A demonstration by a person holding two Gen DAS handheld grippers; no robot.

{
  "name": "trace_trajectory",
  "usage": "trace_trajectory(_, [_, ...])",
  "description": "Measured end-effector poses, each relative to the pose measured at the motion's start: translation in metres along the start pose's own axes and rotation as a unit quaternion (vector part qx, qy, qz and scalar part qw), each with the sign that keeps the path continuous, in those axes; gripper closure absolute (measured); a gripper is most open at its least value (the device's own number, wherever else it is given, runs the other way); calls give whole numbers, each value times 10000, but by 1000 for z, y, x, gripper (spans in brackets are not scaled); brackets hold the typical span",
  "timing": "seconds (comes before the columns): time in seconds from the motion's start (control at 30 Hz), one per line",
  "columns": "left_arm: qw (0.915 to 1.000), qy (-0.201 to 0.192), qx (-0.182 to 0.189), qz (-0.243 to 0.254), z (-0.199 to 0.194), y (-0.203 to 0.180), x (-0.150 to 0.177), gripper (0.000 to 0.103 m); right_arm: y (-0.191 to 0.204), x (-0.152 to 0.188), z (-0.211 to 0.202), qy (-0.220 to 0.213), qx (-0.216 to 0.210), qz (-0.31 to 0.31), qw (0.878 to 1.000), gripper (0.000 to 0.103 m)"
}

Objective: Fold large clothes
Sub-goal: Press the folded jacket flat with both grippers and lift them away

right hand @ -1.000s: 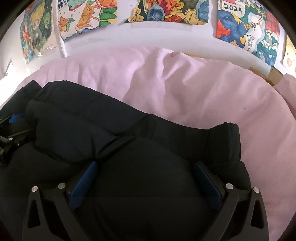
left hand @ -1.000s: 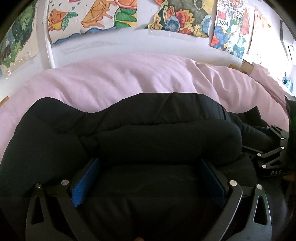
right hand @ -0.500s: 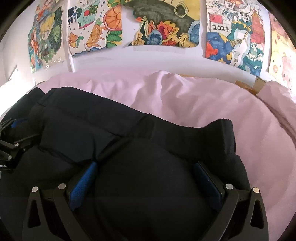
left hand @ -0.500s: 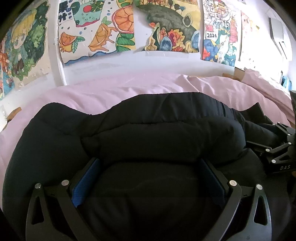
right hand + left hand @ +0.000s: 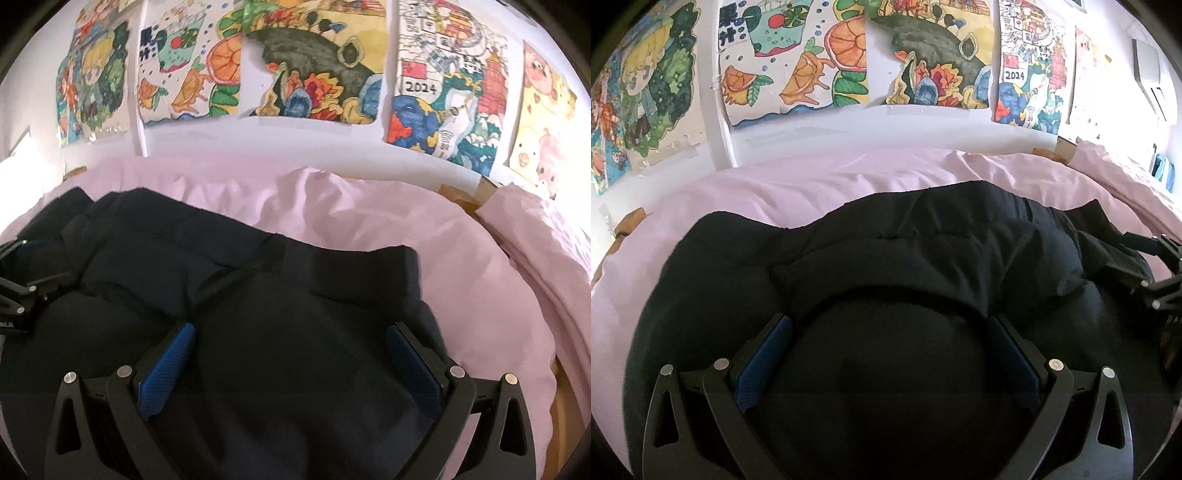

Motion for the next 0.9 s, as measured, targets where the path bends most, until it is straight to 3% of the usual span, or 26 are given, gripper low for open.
trace_trajectory(0.27, [9998, -46, -184, 57, -27, 17, -3, 1, -43, -10, -30, -104, -61, 618, 9980, 0])
trace_trajectory(0.5, [9982, -297, -336, -396, -61, 73, -10, 1, -97, 2, -35, 152, -714, 1791, 9811, 0])
trace_trajectory(0.7, [9977, -136, -516, -419, -76, 126, 13, 1, -116, 26, -26, 503, -1294, 2153, 9666, 0])
trace_trajectory(0.77, [9983, -55, -405, -418, -78, 136, 24, 1, -118, 36, -22, 671, -1519, 2288, 9592, 0])
trace_trajectory(0.9, [9976, 116, 191, -652, -83, 151, 43, 1, -116, 46, -19, 852, -1825, 2256, 9532, 0])
Point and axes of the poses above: each gripper's, at about its wrist camera, not at the fingertips, and z roughly the way its jaws point, y to its left, x to its underside, the point moved 7 cm from there along z, roughly the way its jaws point, and after that the axes turned 2 degrees about z, right-handed, at the moved point
